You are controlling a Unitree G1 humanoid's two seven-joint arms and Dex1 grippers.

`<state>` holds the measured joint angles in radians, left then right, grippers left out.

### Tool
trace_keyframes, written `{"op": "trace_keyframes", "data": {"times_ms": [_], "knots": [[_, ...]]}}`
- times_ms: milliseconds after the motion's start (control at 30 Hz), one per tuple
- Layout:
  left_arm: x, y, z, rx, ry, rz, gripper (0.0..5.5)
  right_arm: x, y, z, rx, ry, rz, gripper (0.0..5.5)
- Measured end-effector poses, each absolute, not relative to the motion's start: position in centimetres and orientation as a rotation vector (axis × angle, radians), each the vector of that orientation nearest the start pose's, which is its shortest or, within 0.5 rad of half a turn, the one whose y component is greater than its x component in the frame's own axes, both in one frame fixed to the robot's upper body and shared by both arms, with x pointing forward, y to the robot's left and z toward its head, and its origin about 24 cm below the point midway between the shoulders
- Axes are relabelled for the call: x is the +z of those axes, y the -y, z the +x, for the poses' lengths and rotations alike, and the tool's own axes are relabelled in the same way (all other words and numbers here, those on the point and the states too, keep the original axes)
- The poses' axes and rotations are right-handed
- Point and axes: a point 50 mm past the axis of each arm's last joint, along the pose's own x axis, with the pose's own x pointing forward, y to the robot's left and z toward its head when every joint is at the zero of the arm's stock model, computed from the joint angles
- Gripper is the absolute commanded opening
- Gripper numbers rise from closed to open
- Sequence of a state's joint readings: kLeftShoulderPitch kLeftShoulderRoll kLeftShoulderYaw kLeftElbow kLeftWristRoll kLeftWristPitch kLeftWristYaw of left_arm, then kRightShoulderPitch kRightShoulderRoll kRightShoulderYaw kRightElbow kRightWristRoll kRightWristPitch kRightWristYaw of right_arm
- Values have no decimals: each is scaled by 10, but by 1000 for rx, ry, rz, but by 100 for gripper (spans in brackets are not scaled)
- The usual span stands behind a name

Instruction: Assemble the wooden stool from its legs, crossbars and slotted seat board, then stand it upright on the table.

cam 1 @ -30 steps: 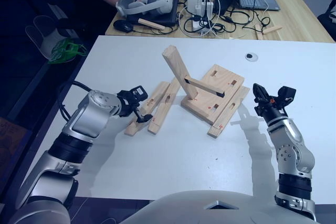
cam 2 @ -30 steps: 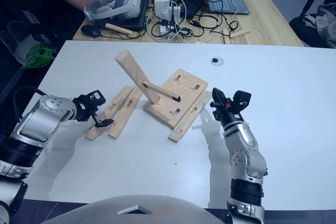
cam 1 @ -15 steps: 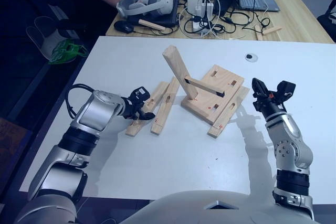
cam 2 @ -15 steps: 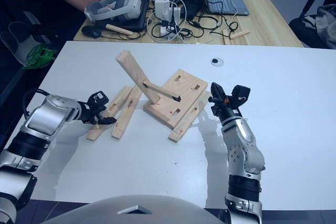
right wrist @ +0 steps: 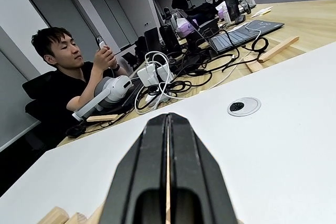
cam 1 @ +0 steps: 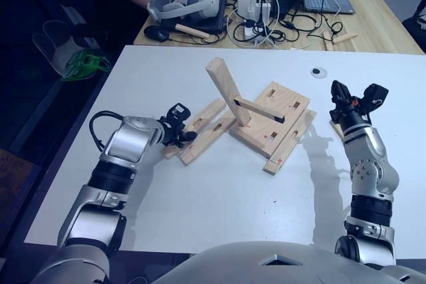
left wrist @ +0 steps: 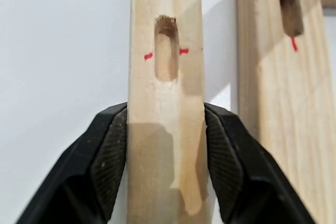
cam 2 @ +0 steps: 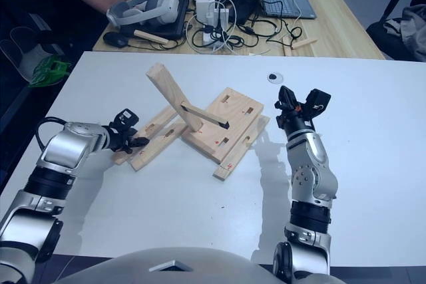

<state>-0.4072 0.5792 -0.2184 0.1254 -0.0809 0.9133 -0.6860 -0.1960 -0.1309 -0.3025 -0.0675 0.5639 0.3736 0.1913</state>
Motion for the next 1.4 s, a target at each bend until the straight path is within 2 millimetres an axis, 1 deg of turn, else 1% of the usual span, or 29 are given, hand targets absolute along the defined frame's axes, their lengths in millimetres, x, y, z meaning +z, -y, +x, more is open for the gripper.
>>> {"op": "trace_keyframes", "data": {"times_ms": [100,133,167,200,267,300,333,400,467,500,567,600,667,733,800,900,1000,1167,1300,1400], "knots": [[61,-212,297,-484,-765,272,206,106,214,291,127,62,432,0],[67,-214,301,-457,-722,257,206,113,216,294,139,81,417,0],[72,-214,305,-436,-684,243,206,119,218,297,154,95,412,21],[84,-213,312,-410,-609,229,206,133,219,303,180,123,417,26],[103,-212,321,-374,-483,211,206,156,217,312,241,151,423,60],[110,-213,324,-347,-426,194,206,165,216,314,276,152,424,76],[121,-216,328,-316,-353,179,206,179,214,318,314,169,426,91],[134,-221,331,-271,-253,163,206,194,213,320,366,173,438,124],[157,-220,338,-242,-108,146,206,218,210,322,430,204,458,161],[170,-218,341,-240,-38,147,206,227,206,322,461,218,464,176],[191,-212,345,-251,86,148,206,238,198,321,520,219,485,212],[199,-208,345,-262,136,151,206,241,193,319,549,220,493,221],[220,-193,343,-302,289,176,206,249,175,315,639,219,525,253],[235,-184,340,-326,401,207,206,251,156,312,723,201,550,291],[240,-179,337,-348,453,233,206,253,149,311,749,195,564,326],[245,-160,330,-462,521,292,206,262,134,311,805,203,566,377],[245,-144,324,-571,554,350,206,272,122,308,868,219,553,400],[242,-126,315,-704,592,437,206,285,99,302,974,248,549,402],[241,-120,310,-746,634,527,206,290,95,301,994,268,550,402],[239,-123,312,-743,644,575,206,291,95,301,997,273,547,343]]}}
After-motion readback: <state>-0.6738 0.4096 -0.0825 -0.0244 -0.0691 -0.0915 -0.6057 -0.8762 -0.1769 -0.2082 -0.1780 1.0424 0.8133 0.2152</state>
